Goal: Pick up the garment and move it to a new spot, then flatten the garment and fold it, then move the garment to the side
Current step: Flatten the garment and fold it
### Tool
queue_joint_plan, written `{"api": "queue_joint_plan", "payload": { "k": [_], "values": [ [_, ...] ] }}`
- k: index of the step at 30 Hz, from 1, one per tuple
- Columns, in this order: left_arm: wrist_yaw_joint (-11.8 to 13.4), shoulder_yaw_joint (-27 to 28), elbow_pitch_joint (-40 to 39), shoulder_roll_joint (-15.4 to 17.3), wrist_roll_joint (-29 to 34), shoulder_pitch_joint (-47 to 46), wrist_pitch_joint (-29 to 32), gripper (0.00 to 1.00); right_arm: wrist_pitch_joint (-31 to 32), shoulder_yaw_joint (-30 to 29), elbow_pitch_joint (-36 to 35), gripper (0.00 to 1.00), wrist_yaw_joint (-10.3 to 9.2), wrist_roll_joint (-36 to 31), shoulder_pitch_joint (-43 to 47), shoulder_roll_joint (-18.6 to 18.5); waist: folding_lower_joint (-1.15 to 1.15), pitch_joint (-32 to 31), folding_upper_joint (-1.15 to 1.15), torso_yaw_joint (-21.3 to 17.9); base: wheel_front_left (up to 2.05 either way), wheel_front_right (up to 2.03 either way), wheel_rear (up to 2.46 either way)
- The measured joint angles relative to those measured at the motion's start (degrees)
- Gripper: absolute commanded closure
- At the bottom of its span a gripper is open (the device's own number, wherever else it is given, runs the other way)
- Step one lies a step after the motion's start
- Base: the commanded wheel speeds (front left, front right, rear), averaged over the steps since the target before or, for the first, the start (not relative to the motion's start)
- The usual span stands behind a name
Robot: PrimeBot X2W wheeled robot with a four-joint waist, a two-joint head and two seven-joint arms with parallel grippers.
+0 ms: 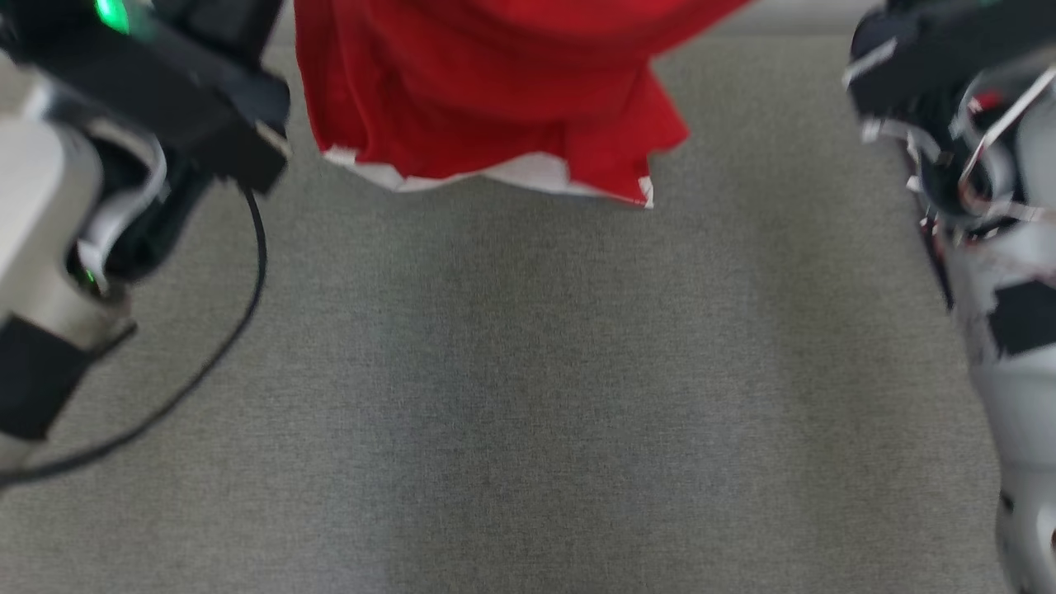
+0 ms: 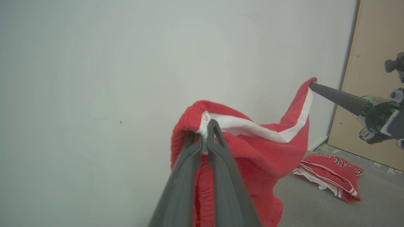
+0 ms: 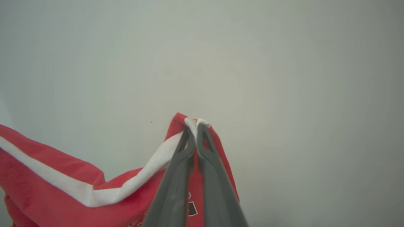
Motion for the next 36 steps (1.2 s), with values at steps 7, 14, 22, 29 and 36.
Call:
{"api": "queue_joint_plan", "payload": {
  "k": [7, 14, 22, 29, 36],
  "values": [
    [0.0, -6.4, 7.6, -0.2, -6.8, -16.7, -0.7, 1.0, 2.4, -1.1, 10.5, 1.0, 0.0, 2.5, -17.7, 1.4, 0.0, 6.8, 0.01, -0.1, 0.0, 0.0, 0.0],
    [0.0, -7.4, 14.1, -1.0, -13.9, -30.2, -1.9, 1.0, 1.5, 0.2, 19.3, 1.0, 0.0, 2.1, -32.7, 2.8, -0.01, 12.2, 0.0, -0.8, 0.0, 0.0, 0.0],
    [0.0, -10.7, 18.9, -1.0, -17.6, -39.7, -3.0, 1.0, -1.5, 2.3, 26.2, 1.0, 0.0, 1.9, -42.7, 3.8, -0.02, 15.8, 0.0, -3.1, 0.0, 0.0, 0.0],
    [0.0, -14.3, 19.9, -1.0, -20.9, -40.6, -4.6, 1.0, -4.0, 4.9, 28.4, 1.0, 0.0, 3.1, -44.0, 3.2, -0.02, 18.0, 0.01, -4.1, 0.0, 0.0, 0.0],
    [0.0, -16.4, 17.2, 0.5, -25.8, -34.8, -7.2, 1.0, -6.1, 9.4, 25.9, 1.0, 0.0, 6.4, -38.6, 0.2, -0.02, 18.0, 0.0, -3.8, 0.0, 0.0, 0.0]
  ]
}}
